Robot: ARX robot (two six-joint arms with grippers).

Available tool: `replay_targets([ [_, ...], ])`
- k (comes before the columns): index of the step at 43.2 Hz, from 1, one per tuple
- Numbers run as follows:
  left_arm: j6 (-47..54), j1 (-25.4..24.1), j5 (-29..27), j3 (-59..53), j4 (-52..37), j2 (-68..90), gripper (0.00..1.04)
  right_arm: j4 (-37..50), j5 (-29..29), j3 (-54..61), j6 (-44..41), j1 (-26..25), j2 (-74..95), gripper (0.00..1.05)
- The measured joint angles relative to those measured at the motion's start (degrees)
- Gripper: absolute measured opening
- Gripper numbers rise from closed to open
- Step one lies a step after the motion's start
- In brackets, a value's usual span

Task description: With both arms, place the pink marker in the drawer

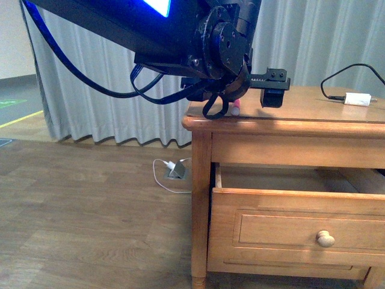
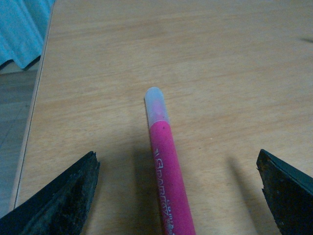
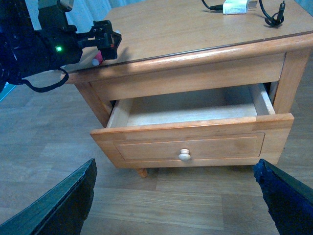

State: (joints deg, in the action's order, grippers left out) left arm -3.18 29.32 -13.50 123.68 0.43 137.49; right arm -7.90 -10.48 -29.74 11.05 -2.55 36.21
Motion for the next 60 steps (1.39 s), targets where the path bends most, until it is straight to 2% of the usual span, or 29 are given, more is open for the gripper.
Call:
replay_targets([
  [16, 0.4, -0.1, -0.7, 8.5, 7.0, 5.3, 0.99, 0.0, 0.0, 0.0, 0.0, 0.0, 0.0, 0.96],
  [18, 0.6, -0.1, -1.0, 9.6, 8.3, 5.7, 0.93, 0.0, 0.0, 0.0, 0.0, 0.0, 0.0, 0.96],
  [25, 1.6, -0.1, -1.3, 14.6, 12.7, 7.9, 0.6, 0.0, 0.0, 0.0, 0.0, 0.0, 0.0, 0.96],
  [33, 2.6, -0.2, -1.8, 16.0, 13.7, 8.7, 0.25, 0.0, 0.0, 0.0, 0.0, 0.0, 0.0, 0.96],
  [36, 2.7, -0.3, -1.7, 16.0, 13.6, 8.7, 0.17, 0.0, 0.0, 0.0, 0.0, 0.0, 0.0, 0.96],
  [45, 4.4, -0.7, 1.3, 11.3, 9.1, 6.6, 0.15, 0.0, 0.0, 0.0, 0.0, 0.0, 0.0, 0.96],
  [60, 14.0, -2.1, 18.9, -11.1, -6.6, -7.4, 0.15, 0.0, 0.0, 0.0, 0.0, 0.0, 0.0, 0.96],
])
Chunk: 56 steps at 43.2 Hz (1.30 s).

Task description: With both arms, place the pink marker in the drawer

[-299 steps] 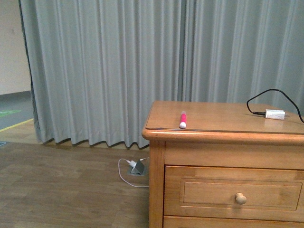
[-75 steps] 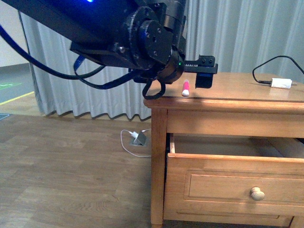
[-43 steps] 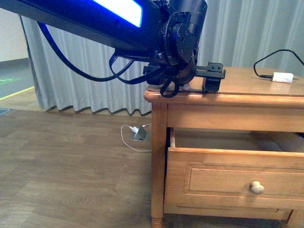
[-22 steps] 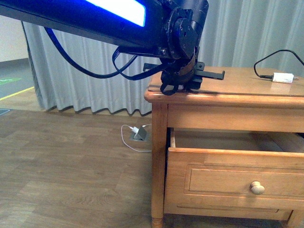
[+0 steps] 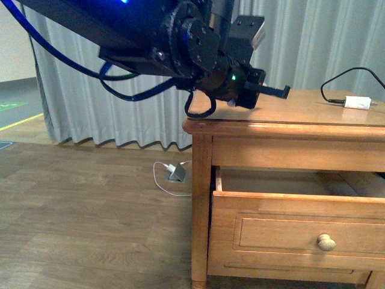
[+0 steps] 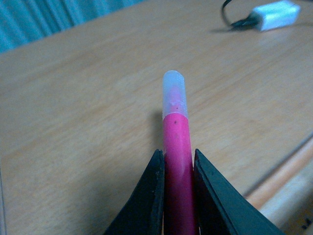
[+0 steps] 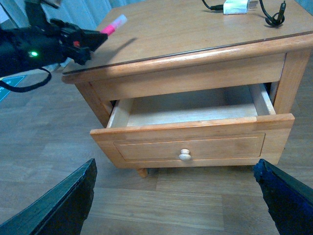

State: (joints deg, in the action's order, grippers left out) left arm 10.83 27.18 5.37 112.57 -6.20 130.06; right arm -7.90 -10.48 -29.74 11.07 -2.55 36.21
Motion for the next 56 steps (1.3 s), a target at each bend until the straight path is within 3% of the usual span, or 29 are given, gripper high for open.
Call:
replay_targets([
  [11, 5.5, -0.4, 12.1, -14.6, -5.4, -13.8, 0.15, 0.0, 0.0, 0.0, 0.0, 0.0, 0.0, 0.96],
  [20, 10.5, 0.4, 16.2, -25.1, -9.6, -16.9, 0.15, 0.0, 0.0, 0.0, 0.0, 0.0, 0.0, 0.96],
  [33, 20.3, 3.3, 10.1, -31.0, -14.2, -13.2, 0.15, 0.0, 0.0, 0.0, 0.2, 0.0, 0.0, 0.96],
  [38, 24.8, 4.0, 6.0, -30.2, -17.1, -9.2, 0.15, 0.0, 0.0, 0.0, 0.2, 0.0, 0.0, 0.96],
  [56, 29.4, 5.5, 0.9, -23.1, -19.6, -1.2, 0.14, 0.0, 0.0, 0.0, 0.2, 0.0, 0.0, 0.96],
])
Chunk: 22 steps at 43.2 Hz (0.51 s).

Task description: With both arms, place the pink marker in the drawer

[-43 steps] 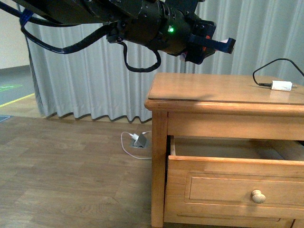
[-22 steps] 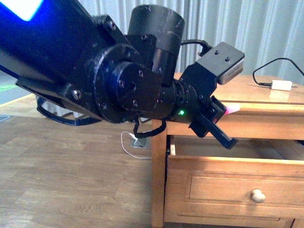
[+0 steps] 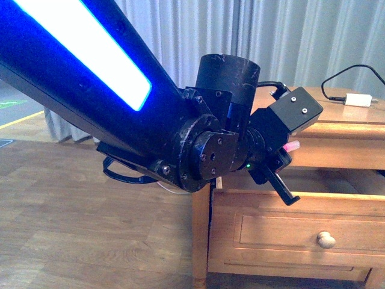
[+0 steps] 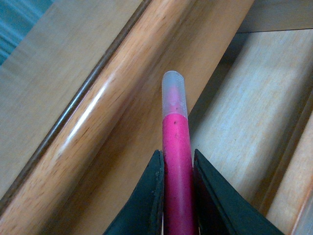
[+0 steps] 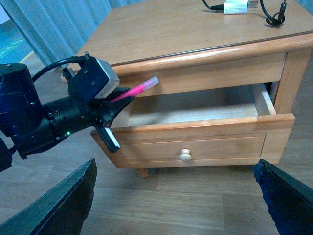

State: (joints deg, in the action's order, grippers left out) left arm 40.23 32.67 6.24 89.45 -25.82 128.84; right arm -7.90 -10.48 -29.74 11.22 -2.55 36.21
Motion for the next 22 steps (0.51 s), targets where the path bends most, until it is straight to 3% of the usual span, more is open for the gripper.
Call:
replay_targets([
  [18, 0.3, 0.4, -1.7, 3.8, 2.9, 3.7, 0.14, 0.0, 0.0, 0.0, 0.0, 0.0, 0.0, 0.96],
  [22, 0.3, 0.5, -3.2, 3.9, 2.9, 3.8, 0.25, 0.0, 0.0, 0.0, 0.0, 0.0, 0.0, 0.96],
])
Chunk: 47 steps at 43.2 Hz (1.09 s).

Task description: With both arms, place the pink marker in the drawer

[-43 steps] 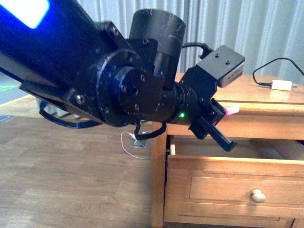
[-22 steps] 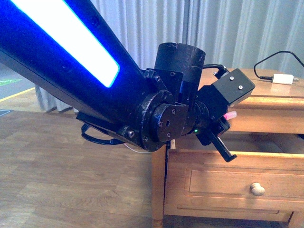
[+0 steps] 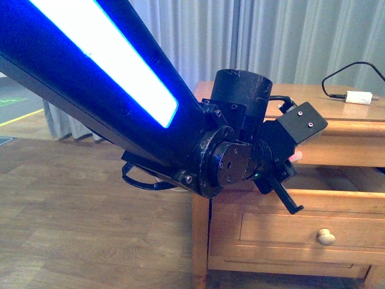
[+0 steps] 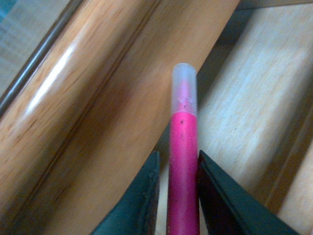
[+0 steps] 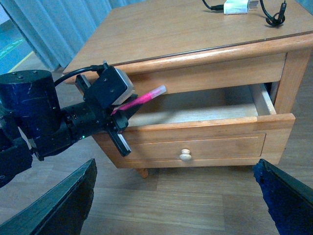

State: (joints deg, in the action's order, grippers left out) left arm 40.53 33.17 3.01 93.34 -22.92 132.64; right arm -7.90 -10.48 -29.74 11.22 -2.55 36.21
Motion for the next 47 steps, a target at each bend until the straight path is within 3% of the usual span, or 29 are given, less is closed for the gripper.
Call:
replay_targets([
  [13, -3.3, -0.6, -5.2, -1.7, -1.6, -1.8, 0.64, 0.0, 0.0, 0.0, 0.0, 0.0, 0.0, 0.96],
  [24, -11.3, -0.9, -10.8, -10.2, -2.6, -10.7, 1.0, 0.0, 0.0, 0.0, 0.0, 0.0, 0.0, 0.96],
  [32, -17.2, -3.7, -14.9, -19.7, -3.7, -24.5, 0.99, 0.0, 0.0, 0.0, 0.0, 0.0, 0.0, 0.96],
  [47, -27.6, -8.2, -16.3, -44.0, -3.5, -53.3, 0.99, 0.0, 0.0, 0.0, 0.0, 0.0, 0.0, 0.96],
])
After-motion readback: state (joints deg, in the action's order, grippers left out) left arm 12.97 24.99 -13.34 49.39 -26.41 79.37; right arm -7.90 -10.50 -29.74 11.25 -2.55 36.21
